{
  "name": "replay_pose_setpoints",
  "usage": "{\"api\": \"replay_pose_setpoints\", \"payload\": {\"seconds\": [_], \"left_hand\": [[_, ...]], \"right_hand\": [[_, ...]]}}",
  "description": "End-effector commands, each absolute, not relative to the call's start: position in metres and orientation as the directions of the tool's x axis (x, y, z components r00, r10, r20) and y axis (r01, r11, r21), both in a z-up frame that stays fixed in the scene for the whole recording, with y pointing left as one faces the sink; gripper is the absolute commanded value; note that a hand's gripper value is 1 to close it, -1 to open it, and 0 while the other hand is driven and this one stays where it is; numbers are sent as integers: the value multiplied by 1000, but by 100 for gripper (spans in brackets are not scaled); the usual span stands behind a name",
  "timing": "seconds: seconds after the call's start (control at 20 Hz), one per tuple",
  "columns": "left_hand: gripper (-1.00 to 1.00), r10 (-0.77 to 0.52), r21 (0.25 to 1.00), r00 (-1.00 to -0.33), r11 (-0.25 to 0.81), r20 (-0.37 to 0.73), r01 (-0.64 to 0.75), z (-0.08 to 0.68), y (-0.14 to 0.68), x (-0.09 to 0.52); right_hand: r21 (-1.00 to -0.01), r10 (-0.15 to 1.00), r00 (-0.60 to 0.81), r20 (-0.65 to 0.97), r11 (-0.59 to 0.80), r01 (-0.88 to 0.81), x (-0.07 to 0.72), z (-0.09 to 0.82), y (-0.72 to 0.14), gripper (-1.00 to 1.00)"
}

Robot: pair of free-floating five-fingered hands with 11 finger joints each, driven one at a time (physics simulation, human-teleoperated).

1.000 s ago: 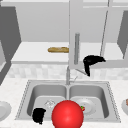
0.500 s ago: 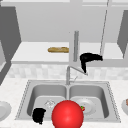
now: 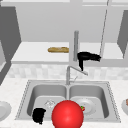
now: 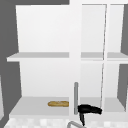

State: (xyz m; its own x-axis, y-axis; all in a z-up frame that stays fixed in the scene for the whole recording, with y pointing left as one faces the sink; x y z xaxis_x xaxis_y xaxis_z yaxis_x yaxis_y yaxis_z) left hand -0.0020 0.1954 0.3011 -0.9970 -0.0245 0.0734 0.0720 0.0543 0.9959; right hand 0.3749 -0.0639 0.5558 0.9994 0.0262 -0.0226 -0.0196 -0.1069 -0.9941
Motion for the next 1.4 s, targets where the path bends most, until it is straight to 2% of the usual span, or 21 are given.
{"api": "replay_pose_setpoints", "payload": {"seconds": [0.0, 0.75, 0.95, 1.05, 1.35], "left_hand": [[0, -25, 996, -997, 54, 73, 72, 301, 195, -2], [0, -25, 996, -997, 54, 73, 72, 301, 195, -2], [0, -25, 996, -997, 54, 73, 72, 301, 195, -2], [0, -25, 996, -997, 54, 73, 72, 301, 195, -2], [0, -25, 996, -997, 54, 73, 72, 301, 195, -2]], "right_hand": [[-995, -8, 1000, -23, -98, -24, 406, 541, -52, -100], [-998, -79, 997, 20, -63, 15, 400, 545, -51, -100], [-995, -54, 998, 29, -92, 24, 354, 546, -55, -100], [-998, -64, 997, 41, -48, 38, 337, 537, -65, -100], [-999, 26, 1000, 17, -37, 18, 320, 515, -108, -100]]}}
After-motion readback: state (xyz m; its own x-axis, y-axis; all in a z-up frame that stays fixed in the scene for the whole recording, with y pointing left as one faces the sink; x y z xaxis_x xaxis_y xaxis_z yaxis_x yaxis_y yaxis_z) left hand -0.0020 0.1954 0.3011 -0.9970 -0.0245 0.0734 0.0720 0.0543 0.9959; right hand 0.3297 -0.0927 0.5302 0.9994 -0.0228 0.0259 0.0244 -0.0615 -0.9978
